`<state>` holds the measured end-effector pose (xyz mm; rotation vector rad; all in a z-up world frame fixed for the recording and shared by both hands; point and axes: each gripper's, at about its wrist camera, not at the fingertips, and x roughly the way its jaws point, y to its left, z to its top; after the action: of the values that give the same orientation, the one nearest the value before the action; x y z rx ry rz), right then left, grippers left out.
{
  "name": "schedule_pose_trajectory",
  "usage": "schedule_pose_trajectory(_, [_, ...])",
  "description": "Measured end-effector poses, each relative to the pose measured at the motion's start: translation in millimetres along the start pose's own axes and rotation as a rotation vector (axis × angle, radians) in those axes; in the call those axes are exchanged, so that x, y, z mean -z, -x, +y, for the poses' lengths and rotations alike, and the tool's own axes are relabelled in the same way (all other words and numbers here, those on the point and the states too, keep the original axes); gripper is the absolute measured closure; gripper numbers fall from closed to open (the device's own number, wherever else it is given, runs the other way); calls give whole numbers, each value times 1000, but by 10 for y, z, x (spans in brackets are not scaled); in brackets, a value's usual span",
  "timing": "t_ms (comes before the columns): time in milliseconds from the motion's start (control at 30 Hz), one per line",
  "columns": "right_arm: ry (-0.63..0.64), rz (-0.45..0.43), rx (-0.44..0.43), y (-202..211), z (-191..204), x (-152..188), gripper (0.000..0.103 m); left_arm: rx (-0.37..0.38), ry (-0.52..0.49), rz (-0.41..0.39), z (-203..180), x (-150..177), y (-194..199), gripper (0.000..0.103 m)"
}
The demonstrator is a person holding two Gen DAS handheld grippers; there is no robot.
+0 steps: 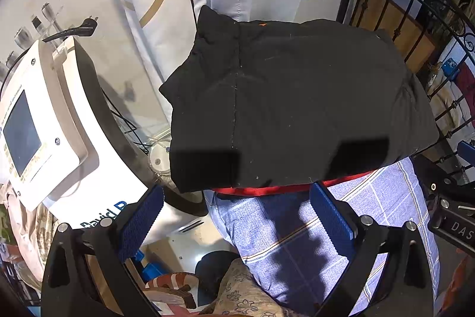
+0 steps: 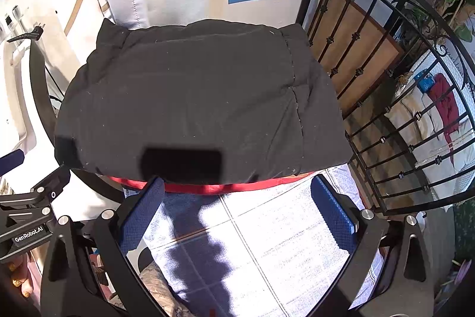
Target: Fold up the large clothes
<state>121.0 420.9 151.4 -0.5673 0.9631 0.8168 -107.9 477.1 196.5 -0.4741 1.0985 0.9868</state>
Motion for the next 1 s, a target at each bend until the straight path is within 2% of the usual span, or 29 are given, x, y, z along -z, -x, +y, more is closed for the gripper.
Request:
schedule_pose_trajectory(333, [3,-2,0,1,-2,-4,6,-4,1,-1,4,6,1,6])
schedule_pose_trajectory(567, [2,-3,-1,1,6,-5,6,-28,-8,-34,-19,24,35,6])
schedule_pose_trajectory(1000, [4,-3,-2,5,4,5,6,3,-4,-10,-17,54,20,6])
